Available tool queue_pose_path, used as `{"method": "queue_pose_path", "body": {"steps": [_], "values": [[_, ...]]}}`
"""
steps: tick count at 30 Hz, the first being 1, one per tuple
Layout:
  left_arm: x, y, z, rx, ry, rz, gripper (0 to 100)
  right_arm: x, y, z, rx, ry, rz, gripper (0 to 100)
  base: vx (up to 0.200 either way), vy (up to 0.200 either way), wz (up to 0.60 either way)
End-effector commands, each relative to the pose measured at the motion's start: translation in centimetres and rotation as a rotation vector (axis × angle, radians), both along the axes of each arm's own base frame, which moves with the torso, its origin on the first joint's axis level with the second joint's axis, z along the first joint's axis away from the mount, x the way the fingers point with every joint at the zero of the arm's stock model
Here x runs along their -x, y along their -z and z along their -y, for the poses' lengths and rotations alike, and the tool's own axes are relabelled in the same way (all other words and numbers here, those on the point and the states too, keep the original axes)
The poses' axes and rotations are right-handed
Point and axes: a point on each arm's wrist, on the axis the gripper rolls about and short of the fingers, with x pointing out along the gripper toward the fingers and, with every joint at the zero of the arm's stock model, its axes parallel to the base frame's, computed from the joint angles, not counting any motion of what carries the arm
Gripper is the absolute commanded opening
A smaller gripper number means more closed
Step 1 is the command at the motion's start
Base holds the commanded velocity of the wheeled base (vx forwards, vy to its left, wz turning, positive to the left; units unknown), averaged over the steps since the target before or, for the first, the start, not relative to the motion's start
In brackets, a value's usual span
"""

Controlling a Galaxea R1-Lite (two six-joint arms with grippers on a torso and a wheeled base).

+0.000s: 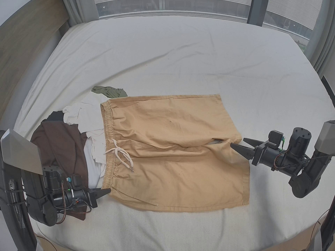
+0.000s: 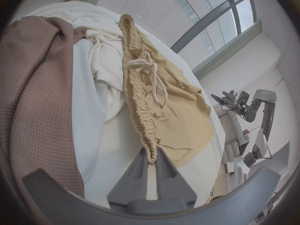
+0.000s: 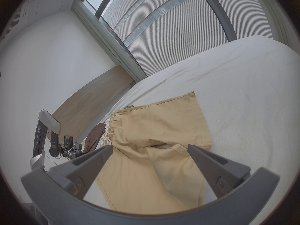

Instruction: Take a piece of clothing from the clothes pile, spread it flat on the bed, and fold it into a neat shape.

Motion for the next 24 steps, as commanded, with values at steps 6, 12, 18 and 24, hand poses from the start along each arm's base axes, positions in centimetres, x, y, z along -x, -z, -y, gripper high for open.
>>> {"method": "queue_pose_path", "body": {"steps": [6,12,18,24], "values": [[0.1,0.0,0.1,0.0,0.004,0.0,0,1.1,1.5,0.5,0.074,-0.002,-0.08,100,0.0,0.0,0.0],[0.1,-0.1,0.1,0.001,0.007,0.0,0,2.4,3.1,1.5,0.162,0.001,-0.16,100,0.0,0.0,0.0],[0.2,0.0,0.2,0.0,0.012,-0.005,0,3.5,4.1,1.8,0.199,-0.007,-0.229,100,0.0,0.0,0.0],[0.2,0.1,0.2,0.0,0.012,-0.006,0,4.1,4.6,2.1,0.222,-0.011,-0.267,100,0.0,0.0,0.0]]}}
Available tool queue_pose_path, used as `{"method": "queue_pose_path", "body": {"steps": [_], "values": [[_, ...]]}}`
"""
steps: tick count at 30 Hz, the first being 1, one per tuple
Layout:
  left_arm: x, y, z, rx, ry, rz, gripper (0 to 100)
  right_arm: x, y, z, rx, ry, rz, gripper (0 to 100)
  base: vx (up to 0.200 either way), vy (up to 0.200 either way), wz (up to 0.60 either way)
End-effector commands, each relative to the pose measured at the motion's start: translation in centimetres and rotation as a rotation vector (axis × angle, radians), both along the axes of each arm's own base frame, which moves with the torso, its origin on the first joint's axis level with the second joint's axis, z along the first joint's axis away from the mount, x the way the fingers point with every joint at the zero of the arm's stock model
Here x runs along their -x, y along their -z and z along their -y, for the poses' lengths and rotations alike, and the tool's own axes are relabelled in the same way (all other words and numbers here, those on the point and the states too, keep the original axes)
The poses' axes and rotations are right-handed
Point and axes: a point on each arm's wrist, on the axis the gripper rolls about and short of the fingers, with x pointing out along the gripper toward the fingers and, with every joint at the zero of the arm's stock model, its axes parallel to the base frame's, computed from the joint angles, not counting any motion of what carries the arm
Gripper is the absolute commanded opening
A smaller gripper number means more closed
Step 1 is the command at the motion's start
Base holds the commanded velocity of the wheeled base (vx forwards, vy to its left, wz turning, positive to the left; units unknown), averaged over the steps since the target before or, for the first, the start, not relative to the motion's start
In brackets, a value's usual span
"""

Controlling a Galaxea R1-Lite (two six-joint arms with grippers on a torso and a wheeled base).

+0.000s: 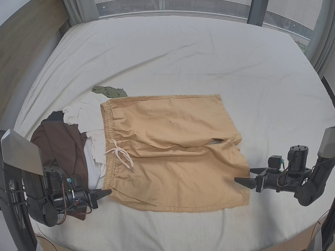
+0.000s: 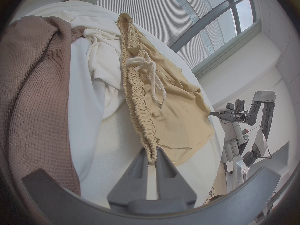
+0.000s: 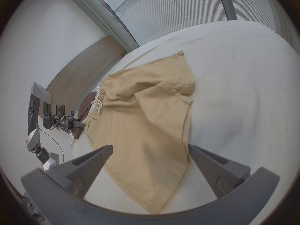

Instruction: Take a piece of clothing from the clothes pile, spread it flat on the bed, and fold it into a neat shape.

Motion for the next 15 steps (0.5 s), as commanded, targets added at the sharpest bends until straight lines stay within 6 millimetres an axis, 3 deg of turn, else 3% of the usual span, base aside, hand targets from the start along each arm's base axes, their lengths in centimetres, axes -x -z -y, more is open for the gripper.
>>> {"method": "queue_pose_path", "body": {"steps": [1,15], "values": [[0.0,0.1,0.0,0.0,0.0,-0.002,0,0.5,0.3,0.2,0.003,0.002,-0.028,100,0.0,0.0,0.0],[0.1,0.1,0.1,-0.002,0.004,-0.005,0,2.8,1.9,0.4,0.039,-0.009,-0.188,100,0.0,0.0,0.0]]}}
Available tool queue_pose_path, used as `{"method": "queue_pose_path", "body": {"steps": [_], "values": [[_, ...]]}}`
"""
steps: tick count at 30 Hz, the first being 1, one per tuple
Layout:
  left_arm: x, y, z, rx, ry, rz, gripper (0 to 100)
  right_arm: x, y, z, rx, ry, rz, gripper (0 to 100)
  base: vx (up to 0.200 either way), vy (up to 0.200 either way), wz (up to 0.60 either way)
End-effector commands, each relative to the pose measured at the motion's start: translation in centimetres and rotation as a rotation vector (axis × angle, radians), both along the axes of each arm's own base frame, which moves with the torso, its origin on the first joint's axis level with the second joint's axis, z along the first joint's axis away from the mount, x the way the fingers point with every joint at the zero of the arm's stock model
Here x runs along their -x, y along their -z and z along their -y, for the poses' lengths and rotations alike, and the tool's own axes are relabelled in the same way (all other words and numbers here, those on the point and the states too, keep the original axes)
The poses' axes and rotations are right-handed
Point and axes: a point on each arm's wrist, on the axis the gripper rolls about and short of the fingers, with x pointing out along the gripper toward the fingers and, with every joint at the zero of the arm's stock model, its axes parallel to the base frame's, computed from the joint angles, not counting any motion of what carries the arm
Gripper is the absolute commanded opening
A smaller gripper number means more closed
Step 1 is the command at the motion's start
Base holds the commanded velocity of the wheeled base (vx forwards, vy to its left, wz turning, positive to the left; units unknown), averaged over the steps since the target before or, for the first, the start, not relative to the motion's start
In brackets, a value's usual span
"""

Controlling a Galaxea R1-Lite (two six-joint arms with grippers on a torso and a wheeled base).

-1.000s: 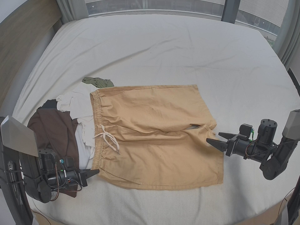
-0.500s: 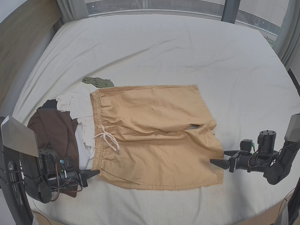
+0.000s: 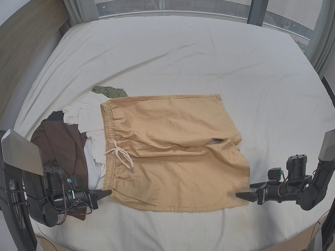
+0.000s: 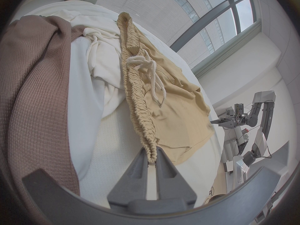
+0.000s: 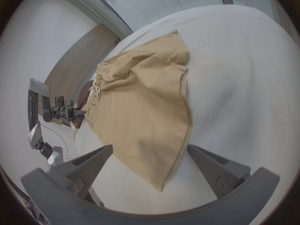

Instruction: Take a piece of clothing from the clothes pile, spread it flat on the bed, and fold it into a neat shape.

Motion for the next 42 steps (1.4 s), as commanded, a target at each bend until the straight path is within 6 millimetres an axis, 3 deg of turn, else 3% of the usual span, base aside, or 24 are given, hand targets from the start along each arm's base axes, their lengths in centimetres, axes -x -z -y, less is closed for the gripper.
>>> {"method": "queue_pose_path", "body": {"steps": [1,10,35,36,42], "values": [[0.0,0.1,0.0,0.0,0.001,-0.003,0,0.4,0.2,0.0,0.003,-0.004,-0.026,100,0.0,0.0,0.0],[0.0,0.3,0.1,-0.001,0.006,-0.009,0,1.6,0.4,-0.2,0.016,-0.017,-0.126,100,0.0,0.0,0.0],[0.0,0.1,0.1,-0.001,0.005,0.0,0,0.8,1.4,-1.0,0.029,-0.026,-0.162,100,0.0,0.0,0.0],[0.0,0.1,0.1,-0.001,0.005,0.0,0,0.8,1.5,-0.9,0.037,-0.018,-0.163,0,0.0,0.0,0.0],[0.0,0.1,0.1,-0.001,0.005,-0.002,0,0.8,1.8,-0.9,0.05,-0.007,-0.171,0,0.0,0.0,0.0]]}}
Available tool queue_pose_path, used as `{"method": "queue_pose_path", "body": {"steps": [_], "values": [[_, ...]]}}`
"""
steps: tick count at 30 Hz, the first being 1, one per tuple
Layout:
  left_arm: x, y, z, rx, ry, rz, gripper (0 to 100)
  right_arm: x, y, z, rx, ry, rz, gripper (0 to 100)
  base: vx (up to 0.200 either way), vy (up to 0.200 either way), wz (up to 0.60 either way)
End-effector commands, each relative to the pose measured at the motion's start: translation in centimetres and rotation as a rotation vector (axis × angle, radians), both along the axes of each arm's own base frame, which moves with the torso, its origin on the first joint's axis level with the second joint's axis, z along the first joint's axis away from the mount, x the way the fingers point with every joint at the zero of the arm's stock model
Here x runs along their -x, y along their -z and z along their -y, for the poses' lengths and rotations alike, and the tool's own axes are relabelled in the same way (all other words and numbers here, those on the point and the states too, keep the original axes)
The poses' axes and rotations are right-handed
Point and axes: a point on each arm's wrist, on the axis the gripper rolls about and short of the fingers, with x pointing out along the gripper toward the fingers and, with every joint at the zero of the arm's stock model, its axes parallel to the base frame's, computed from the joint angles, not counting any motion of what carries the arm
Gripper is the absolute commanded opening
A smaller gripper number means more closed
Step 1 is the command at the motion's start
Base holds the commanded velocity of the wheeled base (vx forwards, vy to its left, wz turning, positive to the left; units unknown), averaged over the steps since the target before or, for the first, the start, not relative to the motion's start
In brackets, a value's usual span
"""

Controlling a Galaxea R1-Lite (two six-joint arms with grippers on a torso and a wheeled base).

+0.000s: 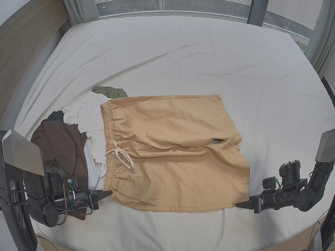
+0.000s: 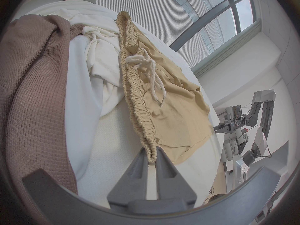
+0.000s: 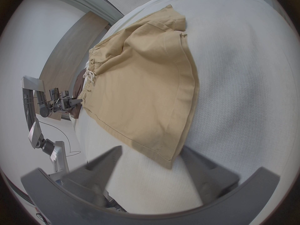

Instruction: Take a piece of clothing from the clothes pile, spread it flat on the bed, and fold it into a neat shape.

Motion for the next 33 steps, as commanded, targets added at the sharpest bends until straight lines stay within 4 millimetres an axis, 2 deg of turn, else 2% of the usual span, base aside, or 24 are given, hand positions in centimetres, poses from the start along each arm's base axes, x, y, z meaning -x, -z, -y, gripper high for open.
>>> {"method": "queue_pose_path", "body": {"steps": [1,19,24,33], "values": [[0.0,0.0,0.0,0.0,0.0,0.001,0,0.0,0.3,0.0,0.003,0.0,-0.011,0,0.0,0.0,0.0],[0.3,0.1,0.0,-0.008,0.003,-0.007,0,0.0,0.1,0.0,0.002,-0.001,-0.005,0,0.0,0.0,0.0],[2.0,-0.6,-0.1,-0.006,-0.002,-0.04,0,0.7,-0.3,-0.4,0.004,-0.022,-0.004,0,0.0,0.0,0.0],[3.6,-0.8,-0.4,-0.015,-0.005,-0.082,0,2.0,-1.9,-0.4,0.023,-0.052,-0.03,0,0.0,0.0,0.0]]}}
